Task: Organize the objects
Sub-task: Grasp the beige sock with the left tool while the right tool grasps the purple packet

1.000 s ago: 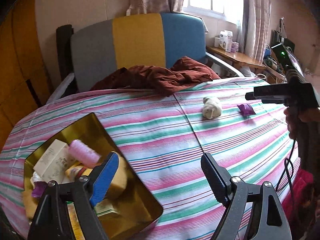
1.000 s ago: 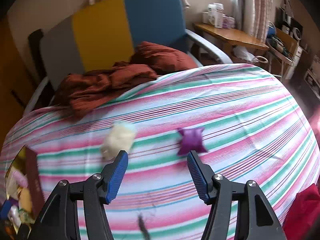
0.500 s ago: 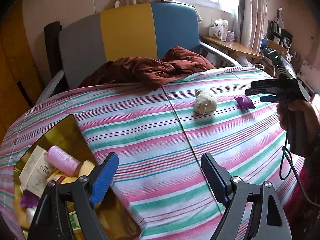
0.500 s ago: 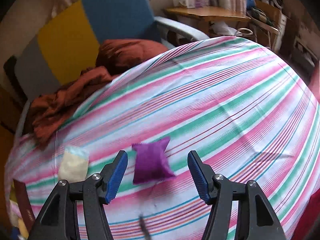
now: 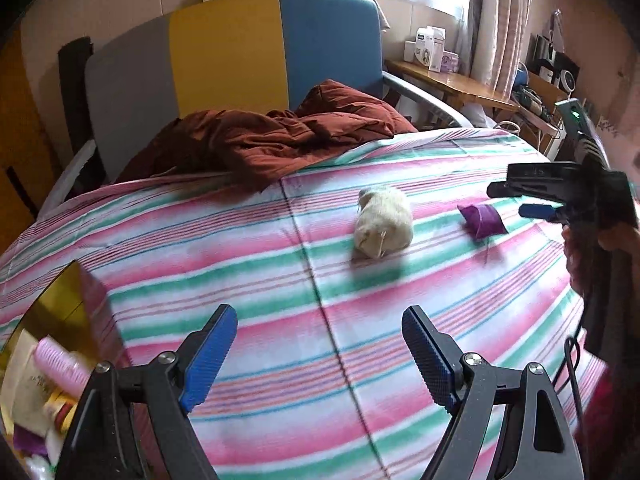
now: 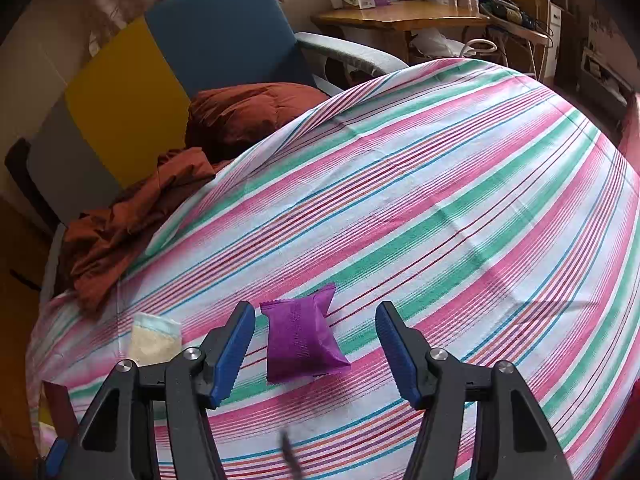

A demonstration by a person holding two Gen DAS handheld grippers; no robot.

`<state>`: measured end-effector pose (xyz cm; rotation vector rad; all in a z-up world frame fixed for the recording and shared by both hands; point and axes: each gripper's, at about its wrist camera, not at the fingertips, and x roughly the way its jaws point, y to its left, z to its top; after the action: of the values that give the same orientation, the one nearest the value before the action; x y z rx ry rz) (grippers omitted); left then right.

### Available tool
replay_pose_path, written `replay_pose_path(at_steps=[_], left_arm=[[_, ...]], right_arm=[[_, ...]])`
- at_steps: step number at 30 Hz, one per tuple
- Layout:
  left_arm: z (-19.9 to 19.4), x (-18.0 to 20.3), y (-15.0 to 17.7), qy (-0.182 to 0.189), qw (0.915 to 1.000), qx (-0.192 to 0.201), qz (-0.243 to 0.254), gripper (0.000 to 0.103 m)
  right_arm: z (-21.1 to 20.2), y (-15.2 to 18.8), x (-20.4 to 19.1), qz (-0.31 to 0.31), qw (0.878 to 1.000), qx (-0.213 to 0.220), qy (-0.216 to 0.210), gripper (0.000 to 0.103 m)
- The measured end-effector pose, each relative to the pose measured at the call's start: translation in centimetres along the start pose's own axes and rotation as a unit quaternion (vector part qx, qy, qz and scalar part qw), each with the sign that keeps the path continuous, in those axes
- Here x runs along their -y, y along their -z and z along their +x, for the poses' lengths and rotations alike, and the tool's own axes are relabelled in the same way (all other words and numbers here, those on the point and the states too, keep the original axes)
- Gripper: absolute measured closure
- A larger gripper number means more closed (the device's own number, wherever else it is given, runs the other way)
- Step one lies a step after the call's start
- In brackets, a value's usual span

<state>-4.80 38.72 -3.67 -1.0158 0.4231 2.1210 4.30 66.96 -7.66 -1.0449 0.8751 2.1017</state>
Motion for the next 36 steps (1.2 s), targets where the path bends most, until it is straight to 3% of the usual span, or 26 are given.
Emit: replay_pose_path(at_steps=[12,22,24,25,26,28,32,36], left_arm=[[5.6,2.9,-4.9,0.031,0.9992,-0.014,0.019,0.018],[10.8,5.3,-7.3,0.036,0.9976,-0.026,0.053,0.018],[12.1,5.5,-7.3,0.038,0.9968,-0.038,0.058,0.025],[12.7,5.5,-7.3,0.042,0.9963,-0.045,0.06,0.043],[13.4,5.6,-7.2,0.05,0.995,-0.056,0.065,0.048],[13.3,5.5,-6.8,0.055,0.9954,-0.049,0.061,0.05],[12.2,5.1,-5.6,0.047,0.9969,-0.042,0.047,0.051],[9.8,4.1,-2.9,0.032,0.9987,-0.034,0.019,0.051]], right_arm=[[1.3,-0.3,0.8,0.028,0.999,-0.02,-0.012,0.04],[3.2,0.4,-2.5,-0.055,0.997,-0.044,0.011,0.04],[3.7,0.7,-2.7,-0.076,0.995,-0.051,0.031,0.045],[4.2,1.0,-3.0,-0.093,0.993,-0.059,0.049,0.057],[4.6,1.3,-3.2,-0.105,0.99,-0.067,0.064,0.065],[4.3,1.5,-2.8,-0.114,0.989,-0.064,0.069,0.066],[3.2,1.4,-3.5,-0.126,0.99,-0.048,0.036,0.066],[3.1,2.2,-5.4,-0.171,0.983,-0.062,-0.003,0.066]])
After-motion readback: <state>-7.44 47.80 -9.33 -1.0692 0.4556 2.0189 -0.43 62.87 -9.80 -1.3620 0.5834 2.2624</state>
